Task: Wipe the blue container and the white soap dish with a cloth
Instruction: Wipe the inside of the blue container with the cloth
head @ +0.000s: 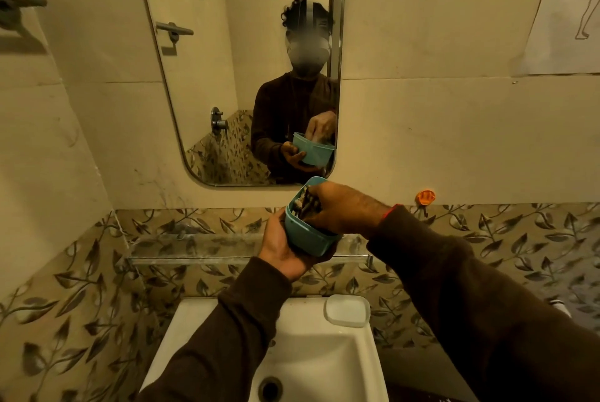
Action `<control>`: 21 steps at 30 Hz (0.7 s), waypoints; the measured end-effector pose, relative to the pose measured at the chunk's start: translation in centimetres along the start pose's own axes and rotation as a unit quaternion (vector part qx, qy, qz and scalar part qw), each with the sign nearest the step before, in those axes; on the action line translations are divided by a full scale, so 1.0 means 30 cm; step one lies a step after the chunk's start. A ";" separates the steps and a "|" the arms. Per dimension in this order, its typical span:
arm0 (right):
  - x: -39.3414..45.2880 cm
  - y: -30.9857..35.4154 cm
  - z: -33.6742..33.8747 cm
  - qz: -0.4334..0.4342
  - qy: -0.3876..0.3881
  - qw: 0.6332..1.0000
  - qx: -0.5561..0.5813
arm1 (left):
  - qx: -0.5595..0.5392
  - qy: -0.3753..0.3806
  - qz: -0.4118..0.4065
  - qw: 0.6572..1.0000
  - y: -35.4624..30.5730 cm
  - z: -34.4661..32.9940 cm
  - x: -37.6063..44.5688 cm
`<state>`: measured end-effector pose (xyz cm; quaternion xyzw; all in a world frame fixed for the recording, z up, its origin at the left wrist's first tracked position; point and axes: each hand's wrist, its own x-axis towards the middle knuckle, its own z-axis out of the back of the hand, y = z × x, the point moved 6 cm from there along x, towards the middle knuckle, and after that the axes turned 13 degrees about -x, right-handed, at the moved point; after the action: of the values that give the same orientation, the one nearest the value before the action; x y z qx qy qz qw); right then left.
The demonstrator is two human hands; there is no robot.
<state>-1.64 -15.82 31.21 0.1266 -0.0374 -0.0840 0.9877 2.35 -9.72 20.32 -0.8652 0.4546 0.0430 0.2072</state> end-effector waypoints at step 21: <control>-0.040 0.068 0.005 0.215 0.052 0.975 0.004 | 0.096 0.108 0.036 0.989 -0.068 -0.068 -0.018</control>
<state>-2.53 -13.70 31.80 0.1235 -0.0131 0.1371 0.9827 3.45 -9.09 22.98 -0.8238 0.5073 -0.0877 0.2375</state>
